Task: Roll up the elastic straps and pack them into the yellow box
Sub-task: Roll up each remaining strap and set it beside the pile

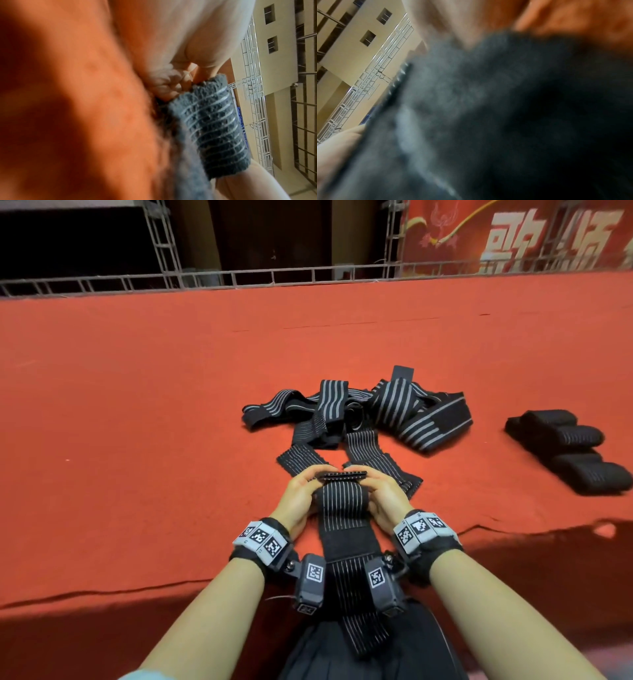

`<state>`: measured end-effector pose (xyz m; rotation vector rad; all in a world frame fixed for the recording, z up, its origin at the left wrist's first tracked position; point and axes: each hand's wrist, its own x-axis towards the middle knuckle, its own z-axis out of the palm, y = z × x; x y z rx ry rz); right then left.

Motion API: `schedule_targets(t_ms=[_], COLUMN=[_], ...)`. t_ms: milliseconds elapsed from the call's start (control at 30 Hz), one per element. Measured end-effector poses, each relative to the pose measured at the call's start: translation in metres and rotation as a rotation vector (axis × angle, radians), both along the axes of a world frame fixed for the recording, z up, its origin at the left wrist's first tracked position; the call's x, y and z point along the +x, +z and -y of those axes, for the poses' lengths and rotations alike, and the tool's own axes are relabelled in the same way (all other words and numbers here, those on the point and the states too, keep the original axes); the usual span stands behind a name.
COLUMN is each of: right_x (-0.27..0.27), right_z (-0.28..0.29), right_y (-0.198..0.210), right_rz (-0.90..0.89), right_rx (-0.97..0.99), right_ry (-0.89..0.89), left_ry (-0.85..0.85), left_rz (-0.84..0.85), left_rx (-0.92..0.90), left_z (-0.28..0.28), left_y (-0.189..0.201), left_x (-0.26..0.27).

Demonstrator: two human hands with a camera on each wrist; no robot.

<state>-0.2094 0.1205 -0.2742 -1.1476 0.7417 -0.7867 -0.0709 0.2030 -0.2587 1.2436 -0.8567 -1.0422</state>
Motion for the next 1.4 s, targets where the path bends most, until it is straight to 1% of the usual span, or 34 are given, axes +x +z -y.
schedule_targets(t_ms=[200,267,333,400,500,600,733,833,900,1000,1133,1300,1400], right_x=[0.002,0.003,0.002,0.000,-0.003,-0.002,0.002,0.001,-0.002,-0.004,-0.005,-0.005,-0.003], right_z=[-0.003,-0.005,-0.004,-0.003,-0.001,-0.002,-0.001,-0.003,-0.003,-0.003,-0.006,-0.008,-0.007], right_y=[0.001,0.002,-0.001,-0.004,-0.007,-0.009,-0.012,-0.009,-0.006,-0.004,0.000,0.005,0.003], right_rz=[0.051,0.017,0.000,0.033,0.094,0.067,-0.006,-0.005,0.027,0.084,0.072,0.143,0.129], right_rx=[-0.002,-0.048,-0.103,-0.084,-0.032,-0.050,-0.038,-0.058,-0.048,0.003,-0.001,0.015,0.001], right_ry=[-0.033,-0.019,-0.013,-0.011,-0.011,-0.001,-0.044,-0.030,-0.004,0.007,-0.033,-0.036,-0.035], left_ry=[0.022,0.017,0.013,0.006,0.000,-0.021,-0.025,-0.016,-0.005,-0.024,-0.036,-0.090,-0.063], left_rz=[0.006,-0.003,0.032,0.041,-0.026,0.013,0.062,0.107,0.115,0.082,0.028,-0.070,0.008], left_rx=[0.002,-0.008,-0.012,-0.029,-0.027,-0.031,-0.030,-0.048,-0.061,-0.076,-0.062,-0.043,-0.024], left_z=[0.000,-0.001,0.000,0.000,0.000,-0.001,-0.002,0.000,0.001,0.001,-0.001,-0.005,-0.003], left_y=[-0.001,-0.002,-0.003,-0.006,-0.008,-0.010,-0.011,-0.011,-0.012,-0.011,-0.007,-0.003,-0.005], left_x=[0.001,0.001,0.001,0.001,0.003,0.004,0.003,0.003,0.002,0.003,0.004,0.004,0.003])
